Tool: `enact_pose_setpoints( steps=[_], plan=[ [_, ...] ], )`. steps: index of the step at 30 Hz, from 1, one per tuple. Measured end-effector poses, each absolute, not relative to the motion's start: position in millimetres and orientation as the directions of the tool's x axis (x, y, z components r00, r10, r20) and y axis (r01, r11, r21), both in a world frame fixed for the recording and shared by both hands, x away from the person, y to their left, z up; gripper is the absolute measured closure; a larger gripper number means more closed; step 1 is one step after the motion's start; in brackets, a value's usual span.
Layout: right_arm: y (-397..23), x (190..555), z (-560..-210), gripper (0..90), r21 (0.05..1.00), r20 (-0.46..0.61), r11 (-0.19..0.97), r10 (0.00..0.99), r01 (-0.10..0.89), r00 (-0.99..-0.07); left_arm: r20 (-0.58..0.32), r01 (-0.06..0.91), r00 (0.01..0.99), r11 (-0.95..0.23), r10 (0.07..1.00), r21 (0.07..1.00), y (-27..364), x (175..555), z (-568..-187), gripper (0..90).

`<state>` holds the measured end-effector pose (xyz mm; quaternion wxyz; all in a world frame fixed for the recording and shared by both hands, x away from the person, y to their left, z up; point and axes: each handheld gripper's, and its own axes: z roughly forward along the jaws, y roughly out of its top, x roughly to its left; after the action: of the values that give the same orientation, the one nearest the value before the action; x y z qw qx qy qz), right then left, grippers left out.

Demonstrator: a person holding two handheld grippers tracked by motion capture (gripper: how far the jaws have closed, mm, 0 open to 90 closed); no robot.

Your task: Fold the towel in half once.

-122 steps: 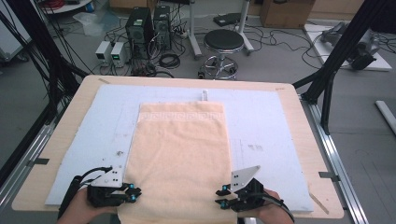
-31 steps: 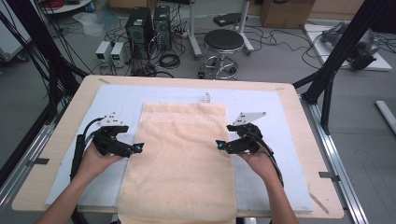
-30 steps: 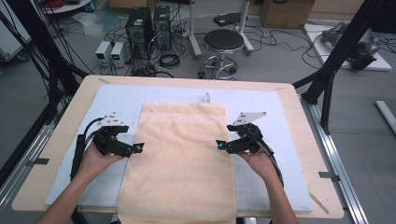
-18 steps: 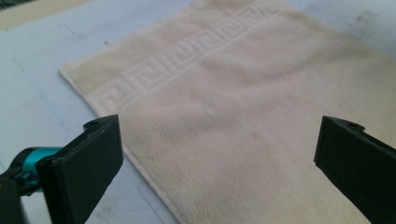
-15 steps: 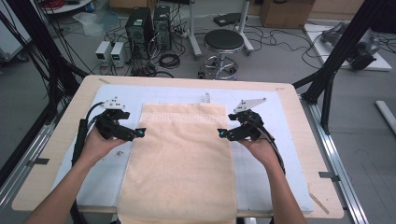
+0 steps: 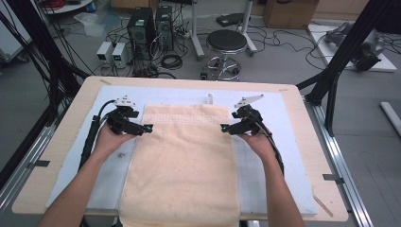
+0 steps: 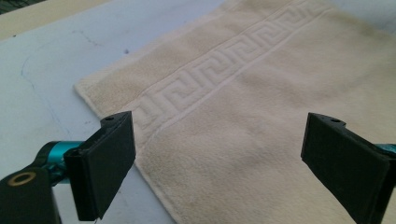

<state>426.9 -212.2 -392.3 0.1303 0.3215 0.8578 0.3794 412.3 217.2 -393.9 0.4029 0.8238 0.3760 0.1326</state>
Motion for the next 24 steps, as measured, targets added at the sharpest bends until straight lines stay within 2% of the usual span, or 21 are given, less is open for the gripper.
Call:
enact_pose_setpoints(
  steps=[6,12,15,19,22,24],
  plan=[
    [-206.1,438.2,-413.1,25.7,0.690,0.027,0.532,0.659,0.491,-0.751,-0.066,0.582,0.647,-0.436,0.760,0.686,213.3,423.9,-418.7,12.6],
    [-206.8,443.5,-427.9,36.1,0.665,0.038,0.522,0.689,0.533,-0.724,-0.073,0.612,0.635,-0.443,0.769,0.655,213.3,430.0,-431.3,16.9],
    [-210.0,444.3,-434.5,43.5,0.655,0.055,0.512,0.701,0.556,-0.711,-0.063,0.611,0.623,-0.434,0.780,0.662,213.9,428.9,-433.1,24.3],
    [-207.1,441.9,-433.0,56.2,0.652,0.042,0.527,0.693,0.545,-0.720,-0.044,0.584,0.600,-0.400,0.799,0.706,222.1,421.8,-436.1,45.1],
    [-202.3,440.3,-431.6,67.9,0.643,0.042,0.549,0.670,0.533,-0.741,-0.053,0.581,0.611,-0.402,0.790,0.708,222.3,419.9,-435.1,56.0],
    [-201.5,440.3,-431.5,75.1,0.643,0.067,0.541,0.666,0.543,-0.743,-0.073,0.584,0.622,-0.400,0.779,0.706,220.8,419.1,-434.7,68.1]
  ],
)
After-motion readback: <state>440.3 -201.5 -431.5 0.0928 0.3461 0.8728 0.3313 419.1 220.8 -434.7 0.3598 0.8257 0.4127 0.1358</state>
